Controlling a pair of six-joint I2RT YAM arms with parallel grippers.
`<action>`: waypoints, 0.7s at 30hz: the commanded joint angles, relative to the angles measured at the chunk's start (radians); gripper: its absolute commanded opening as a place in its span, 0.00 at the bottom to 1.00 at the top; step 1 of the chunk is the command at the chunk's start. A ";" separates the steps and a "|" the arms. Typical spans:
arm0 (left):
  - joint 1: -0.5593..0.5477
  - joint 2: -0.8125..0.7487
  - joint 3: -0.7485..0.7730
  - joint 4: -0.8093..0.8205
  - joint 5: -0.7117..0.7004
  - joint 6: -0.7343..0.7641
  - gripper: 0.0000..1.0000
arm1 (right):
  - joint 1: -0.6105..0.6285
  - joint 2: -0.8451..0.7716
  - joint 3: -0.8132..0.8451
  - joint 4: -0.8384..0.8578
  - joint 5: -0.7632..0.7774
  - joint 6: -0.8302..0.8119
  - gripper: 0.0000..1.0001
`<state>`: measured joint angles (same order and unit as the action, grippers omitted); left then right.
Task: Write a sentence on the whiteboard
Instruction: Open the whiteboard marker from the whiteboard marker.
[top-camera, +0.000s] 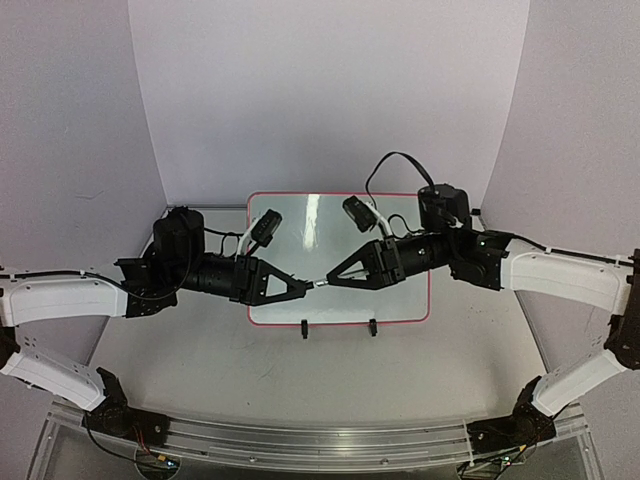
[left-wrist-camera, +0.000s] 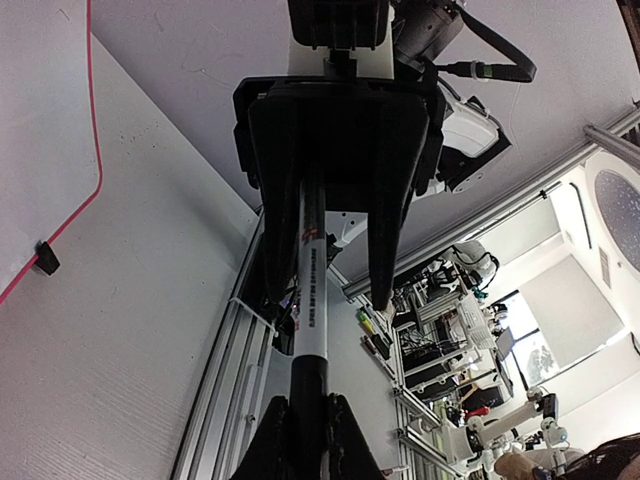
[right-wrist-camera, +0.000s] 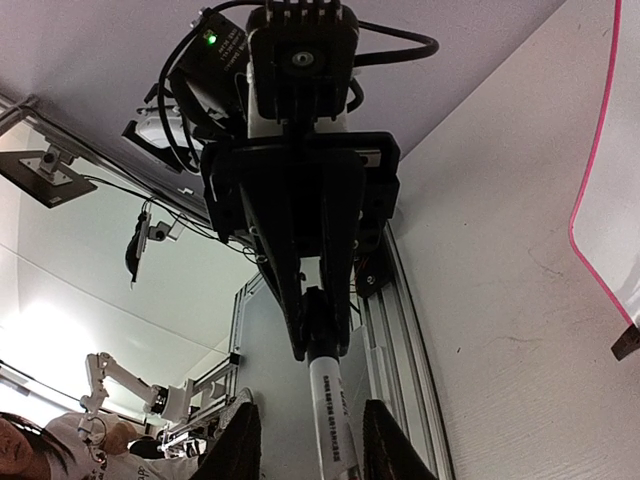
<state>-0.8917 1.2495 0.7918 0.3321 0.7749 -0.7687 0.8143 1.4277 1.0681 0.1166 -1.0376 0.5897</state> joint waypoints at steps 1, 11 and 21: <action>-0.004 0.010 0.042 0.015 0.011 -0.014 0.00 | 0.009 0.012 0.044 0.027 -0.015 -0.005 0.28; -0.009 0.009 0.039 0.014 0.006 -0.005 0.00 | 0.011 0.018 0.046 0.028 -0.016 0.001 0.01; 0.037 -0.134 -0.008 -0.054 -0.031 0.046 0.00 | -0.087 -0.071 -0.006 0.029 -0.025 -0.031 0.00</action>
<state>-0.8972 1.2223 0.7915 0.3140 0.7755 -0.7491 0.8108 1.4350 1.0729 0.1283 -1.0457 0.5786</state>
